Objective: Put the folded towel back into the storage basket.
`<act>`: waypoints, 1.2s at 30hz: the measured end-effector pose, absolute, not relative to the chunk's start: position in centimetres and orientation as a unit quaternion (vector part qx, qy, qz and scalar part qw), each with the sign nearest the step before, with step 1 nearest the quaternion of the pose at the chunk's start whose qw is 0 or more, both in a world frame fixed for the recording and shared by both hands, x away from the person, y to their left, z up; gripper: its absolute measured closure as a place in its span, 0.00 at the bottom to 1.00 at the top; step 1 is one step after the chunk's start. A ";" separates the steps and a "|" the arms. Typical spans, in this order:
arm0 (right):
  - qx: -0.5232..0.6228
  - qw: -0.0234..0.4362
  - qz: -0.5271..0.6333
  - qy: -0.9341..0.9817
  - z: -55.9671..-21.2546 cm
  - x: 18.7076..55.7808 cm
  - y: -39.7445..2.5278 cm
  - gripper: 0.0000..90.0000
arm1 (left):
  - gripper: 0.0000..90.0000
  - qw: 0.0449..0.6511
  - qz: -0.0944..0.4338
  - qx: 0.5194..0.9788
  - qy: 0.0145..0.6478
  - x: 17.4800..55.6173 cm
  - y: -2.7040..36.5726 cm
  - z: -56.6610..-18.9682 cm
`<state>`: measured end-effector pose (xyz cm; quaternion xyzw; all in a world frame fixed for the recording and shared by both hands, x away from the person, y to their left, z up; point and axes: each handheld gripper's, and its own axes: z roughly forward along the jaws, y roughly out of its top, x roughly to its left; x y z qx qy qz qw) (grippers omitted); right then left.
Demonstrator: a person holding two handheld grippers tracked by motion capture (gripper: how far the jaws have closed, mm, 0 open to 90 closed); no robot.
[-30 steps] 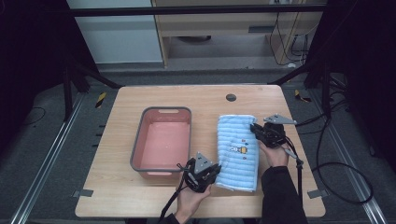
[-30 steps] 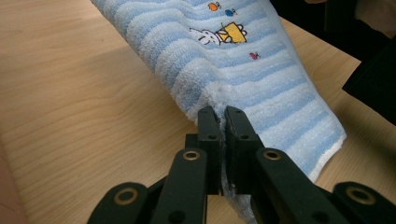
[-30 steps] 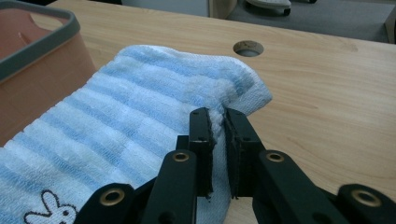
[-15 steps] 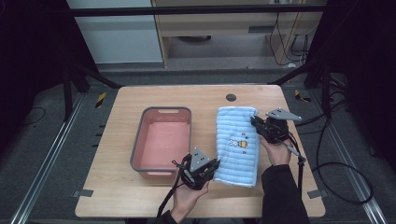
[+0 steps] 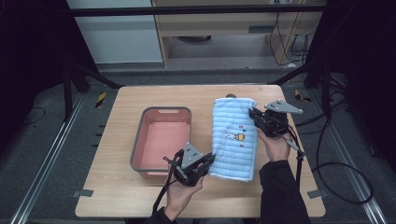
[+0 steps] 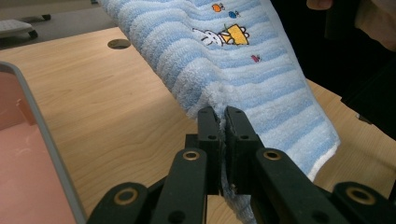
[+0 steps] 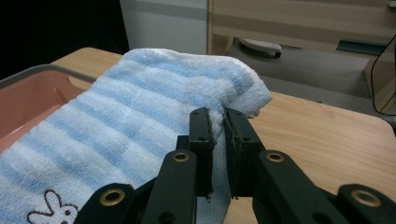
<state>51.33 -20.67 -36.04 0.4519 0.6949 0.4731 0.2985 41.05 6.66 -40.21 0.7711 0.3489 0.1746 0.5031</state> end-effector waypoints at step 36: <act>0.425 0.306 0.506 0.685 -31.7 52.4 -15.4 0.91 | 0.95 0.515 0.227 0.748 0.351 41.2 11.2 -36.0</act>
